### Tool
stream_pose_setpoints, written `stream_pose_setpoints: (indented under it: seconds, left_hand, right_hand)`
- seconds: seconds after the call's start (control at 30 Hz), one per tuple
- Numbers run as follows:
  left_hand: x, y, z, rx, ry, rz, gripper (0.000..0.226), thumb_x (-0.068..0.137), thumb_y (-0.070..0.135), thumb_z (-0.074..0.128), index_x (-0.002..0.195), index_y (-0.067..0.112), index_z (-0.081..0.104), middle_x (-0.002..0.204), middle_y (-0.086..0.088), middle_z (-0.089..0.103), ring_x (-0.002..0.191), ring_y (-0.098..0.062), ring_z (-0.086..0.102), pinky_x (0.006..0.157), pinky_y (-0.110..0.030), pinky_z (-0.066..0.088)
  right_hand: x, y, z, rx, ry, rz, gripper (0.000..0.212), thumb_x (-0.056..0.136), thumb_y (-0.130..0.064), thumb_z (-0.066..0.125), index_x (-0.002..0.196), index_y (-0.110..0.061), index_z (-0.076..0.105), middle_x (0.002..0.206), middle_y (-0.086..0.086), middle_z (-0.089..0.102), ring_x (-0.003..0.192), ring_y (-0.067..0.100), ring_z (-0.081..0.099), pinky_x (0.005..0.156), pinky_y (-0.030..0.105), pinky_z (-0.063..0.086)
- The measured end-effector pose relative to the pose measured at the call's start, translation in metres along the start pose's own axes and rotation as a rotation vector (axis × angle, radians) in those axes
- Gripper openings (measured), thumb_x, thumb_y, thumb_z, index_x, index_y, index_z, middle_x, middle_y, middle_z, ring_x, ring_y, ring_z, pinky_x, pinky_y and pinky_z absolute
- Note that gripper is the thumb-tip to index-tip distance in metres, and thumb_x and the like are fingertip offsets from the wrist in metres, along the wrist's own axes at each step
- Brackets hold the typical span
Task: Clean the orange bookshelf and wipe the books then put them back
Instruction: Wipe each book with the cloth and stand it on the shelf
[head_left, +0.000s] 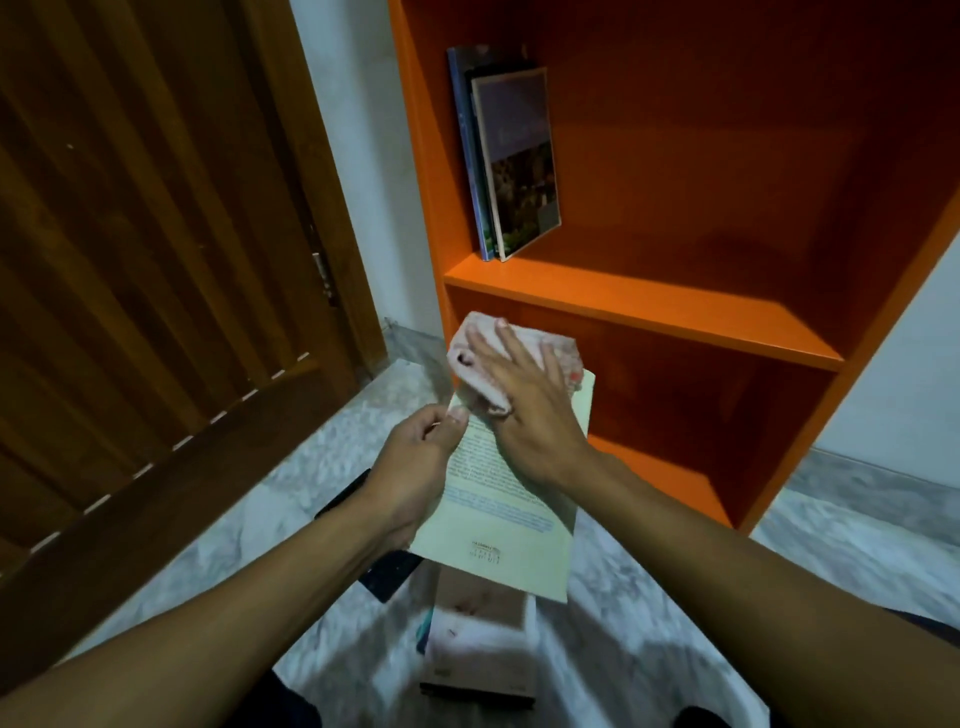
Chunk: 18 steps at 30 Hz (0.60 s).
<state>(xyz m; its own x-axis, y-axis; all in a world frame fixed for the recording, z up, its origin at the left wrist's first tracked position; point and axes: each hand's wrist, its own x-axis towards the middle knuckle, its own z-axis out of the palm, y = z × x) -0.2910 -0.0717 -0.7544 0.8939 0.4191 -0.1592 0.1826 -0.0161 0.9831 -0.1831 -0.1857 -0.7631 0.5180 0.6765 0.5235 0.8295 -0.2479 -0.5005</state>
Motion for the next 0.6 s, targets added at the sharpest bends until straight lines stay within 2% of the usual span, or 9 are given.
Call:
stream_pose_setpoints:
  seconds: [0.07,0.13,0.2,0.23,0.27,0.33,0.43,0.53,0.6]
  left_hand:
    - [0.006,-0.002,-0.002,-0.039,0.033,-0.031,0.026,0.104,0.022,0.047,0.104,0.001,0.063,0.085,-0.003,0.067,0.071,-0.007,0.061,0.052,-0.008,0.046]
    - [0.011,-0.001,-0.004,-0.105,0.079,-0.058,0.025,0.104,0.02,0.046,0.111,0.002,0.063,0.094,-0.007,0.073,0.079,-0.014,0.068,0.06,-0.017,0.054]
    - [0.014,0.001,-0.008,-0.243,0.096,-0.107,0.029,0.103,0.024,0.05,0.118,0.003,0.061,0.102,-0.018,0.074,0.092,-0.033,0.072,0.078,-0.043,0.061]
    - [0.014,0.002,-0.01,-0.305,0.098,-0.132,0.032,0.102,0.029,0.052,0.122,0.005,0.06,0.108,-0.021,0.072,0.098,-0.039,0.071,0.086,-0.057,0.057]
    - [0.015,0.003,-0.013,-0.356,0.096,-0.144,0.036,0.101,0.033,0.052,0.126,0.008,0.059,0.114,-0.023,0.07,0.104,-0.042,0.068,0.091,-0.064,0.051]
    - [0.019,0.001,-0.02,-0.437,0.106,-0.148,0.042,0.102,0.038,0.049,0.132,0.011,0.056,0.123,-0.021,0.067,0.112,-0.042,0.065,0.097,-0.067,0.046]
    - [0.019,0.004,-0.027,-0.515,0.151,-0.132,0.045,0.103,0.039,0.045,0.133,0.006,0.053,0.123,-0.021,0.067,0.112,-0.04,0.066,0.102,-0.059,0.047]
    - [0.018,0.006,-0.035,-0.476,0.209,-0.11,0.034,0.105,0.036,0.041,0.116,0.012,0.063,0.113,-0.019,0.072,0.105,-0.037,0.07,0.095,-0.053,0.053]
    - [0.017,0.007,-0.043,-0.477,0.243,-0.118,0.033,0.104,0.037,0.043,0.117,0.014,0.063,0.113,-0.017,0.072,0.105,-0.038,0.069,0.094,-0.058,0.053]
  right_hand:
    - [-0.007,0.002,0.007,0.046,-0.052,-0.04,0.055,0.097,-0.034,0.032,0.152,-0.031,0.032,0.162,-0.013,0.023,0.152,0.003,0.001,0.122,0.046,-0.007]
    - [-0.012,0.005,0.011,0.042,-0.082,-0.04,0.059,0.095,-0.021,0.037,0.153,-0.028,0.031,0.162,-0.011,0.024,0.151,0.003,0.003,0.122,0.048,-0.002]
    - [-0.016,0.006,0.014,0.023,-0.112,-0.049,0.066,0.09,-0.012,0.041,0.154,-0.027,0.03,0.161,-0.009,0.027,0.151,0.003,0.004,0.123,0.048,0.001]
    - [-0.018,0.005,0.014,0.014,-0.121,-0.066,0.069,0.088,-0.01,0.044,0.154,-0.026,0.031,0.161,-0.009,0.028,0.151,0.003,0.005,0.123,0.048,0.003]
    - [-0.021,0.004,0.015,0.007,-0.134,-0.09,0.072,0.085,-0.008,0.046,0.153,-0.025,0.032,0.16,-0.008,0.03,0.151,0.003,0.007,0.123,0.048,0.004]
    - [-0.027,-0.003,0.016,-0.004,-0.186,-0.145,0.072,0.082,-0.011,0.044,0.152,-0.023,0.035,0.159,-0.006,0.032,0.152,0.006,0.01,0.123,0.049,0.004]
    - [-0.043,-0.019,0.024,0.033,-0.275,-0.247,0.066,0.084,-0.02,0.034,0.149,-0.021,0.041,0.156,-0.004,0.038,0.151,0.007,0.016,0.123,0.046,0.001]
    - [-0.056,-0.025,0.034,0.131,-0.302,-0.291,0.061,0.084,0.0,0.05,0.142,-0.019,0.051,0.15,-0.001,0.048,0.148,0.005,0.024,0.123,0.048,0.007]
    - [-0.062,-0.024,0.037,0.174,-0.29,-0.298,0.061,0.077,0.009,0.055,0.133,-0.018,0.058,0.145,0.001,0.054,0.144,0.006,0.034,0.122,0.047,0.012]
